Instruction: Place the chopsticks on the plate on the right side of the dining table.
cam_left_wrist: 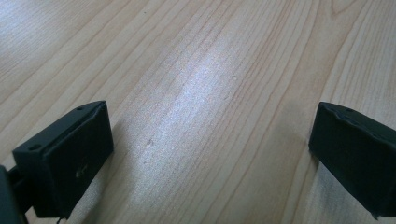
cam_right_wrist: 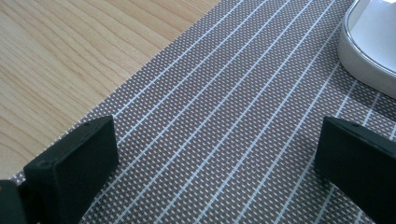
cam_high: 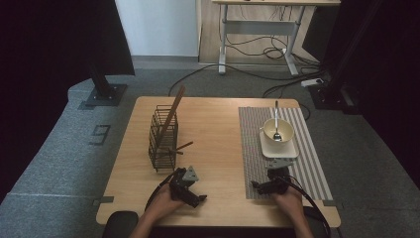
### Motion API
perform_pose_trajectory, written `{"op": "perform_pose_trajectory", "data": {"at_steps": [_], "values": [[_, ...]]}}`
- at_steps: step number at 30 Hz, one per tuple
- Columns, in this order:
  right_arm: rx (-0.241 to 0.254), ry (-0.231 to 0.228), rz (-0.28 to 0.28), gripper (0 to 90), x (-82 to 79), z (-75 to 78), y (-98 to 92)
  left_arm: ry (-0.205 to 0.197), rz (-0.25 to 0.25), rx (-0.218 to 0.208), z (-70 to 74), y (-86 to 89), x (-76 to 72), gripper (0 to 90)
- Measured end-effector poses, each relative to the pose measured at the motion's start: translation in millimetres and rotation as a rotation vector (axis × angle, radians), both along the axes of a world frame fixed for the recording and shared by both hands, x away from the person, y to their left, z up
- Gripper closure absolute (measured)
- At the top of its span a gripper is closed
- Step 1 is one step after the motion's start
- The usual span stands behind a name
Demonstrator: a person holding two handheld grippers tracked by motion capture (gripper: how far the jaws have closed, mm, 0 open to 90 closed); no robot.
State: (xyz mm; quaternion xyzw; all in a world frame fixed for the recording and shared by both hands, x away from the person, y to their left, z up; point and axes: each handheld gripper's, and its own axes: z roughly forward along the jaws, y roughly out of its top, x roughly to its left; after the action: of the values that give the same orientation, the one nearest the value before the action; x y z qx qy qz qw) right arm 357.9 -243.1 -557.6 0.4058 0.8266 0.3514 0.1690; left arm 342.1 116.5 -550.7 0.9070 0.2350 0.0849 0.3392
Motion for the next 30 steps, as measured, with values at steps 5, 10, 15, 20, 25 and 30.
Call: {"op": "perform_pose_trajectory", "data": {"at_steps": [5, 10, 15, 20, 25, 30], "values": [[0.0, 0.0, -0.003, 0.0, -0.1, 0.0, 0.2, 0.0, 0.0, 0.0, 0.0, 0.0, 0.0, 0.0], [0.0, 0.0, -0.005, 0.0, -0.3, 0.0, 0.3, -0.001, 0.0, 0.0, 0.0, 0.0, 0.0, 0.0], [-0.001, 0.004, -0.009, 0.0, 0.5, 0.8, 0.7, 0.0, 0.002, 0.001, 0.0, 0.0, -0.3, 0.0], [-0.028, -0.005, -0.01, 0.0, -0.9, 6.2, 2.3, -0.001, 0.003, 0.001, 0.0, 0.0, -0.4, 0.0], [-0.034, -0.015, 0.013, 0.0, -2.7, 15.4, 6.7, -0.001, 0.005, 0.001, 0.0, -0.1, -0.9, 0.0], [-0.051, 0.005, 0.048, 0.0, -0.8, 30.2, 16.2, -0.001, 0.006, 0.0, 0.0, -0.1, -1.0, 0.0]]}}
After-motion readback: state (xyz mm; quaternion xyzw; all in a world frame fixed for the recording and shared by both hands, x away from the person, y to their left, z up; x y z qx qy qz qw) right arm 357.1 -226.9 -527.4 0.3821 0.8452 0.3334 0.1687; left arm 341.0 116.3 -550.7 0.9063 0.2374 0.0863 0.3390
